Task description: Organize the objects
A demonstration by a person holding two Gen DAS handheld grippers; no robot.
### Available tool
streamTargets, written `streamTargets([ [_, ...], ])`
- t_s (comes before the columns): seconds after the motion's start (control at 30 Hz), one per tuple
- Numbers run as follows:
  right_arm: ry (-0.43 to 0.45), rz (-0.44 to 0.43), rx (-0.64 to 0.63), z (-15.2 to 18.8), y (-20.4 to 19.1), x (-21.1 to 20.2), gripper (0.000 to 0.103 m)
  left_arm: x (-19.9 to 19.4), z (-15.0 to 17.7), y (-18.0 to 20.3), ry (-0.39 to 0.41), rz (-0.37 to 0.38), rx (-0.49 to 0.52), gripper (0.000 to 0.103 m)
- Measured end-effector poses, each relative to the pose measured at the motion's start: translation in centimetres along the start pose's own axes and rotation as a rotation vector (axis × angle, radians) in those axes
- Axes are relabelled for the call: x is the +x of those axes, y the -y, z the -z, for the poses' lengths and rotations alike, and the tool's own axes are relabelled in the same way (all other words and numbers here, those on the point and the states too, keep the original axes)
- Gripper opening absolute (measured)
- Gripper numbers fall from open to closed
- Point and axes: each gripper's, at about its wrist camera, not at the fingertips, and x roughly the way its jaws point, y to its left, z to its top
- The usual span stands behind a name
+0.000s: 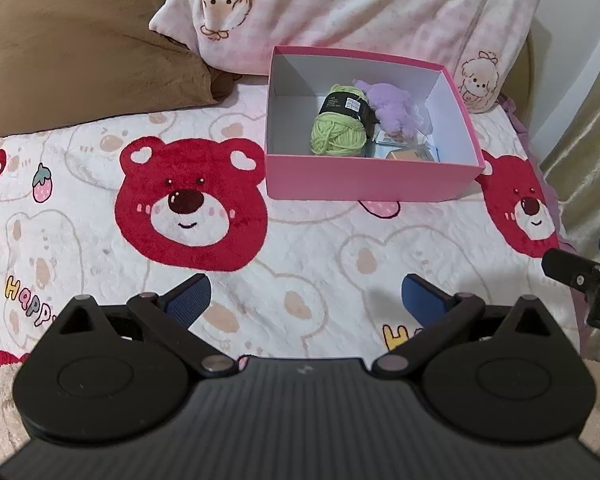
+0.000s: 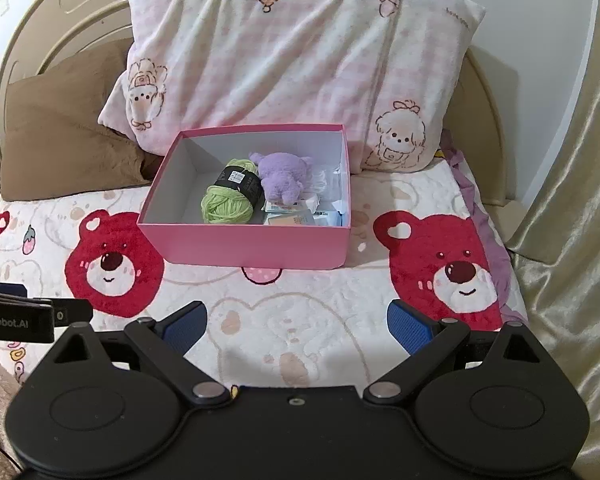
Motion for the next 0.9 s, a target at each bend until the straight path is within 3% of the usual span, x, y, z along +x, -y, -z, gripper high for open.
streamTargets([
  [0.33,0.005,0.004,0.002,0.0,0.2,0.0,0.098,0.5,-0.3,-0.8,-0.045,-0.051,-0.051,0.103],
  [0.9,0.003,0.015,0.001,0.2,0.1,0.1,0.098,1.2,0.0,-1.2,-0.084,-0.040,-0.036,0.103],
])
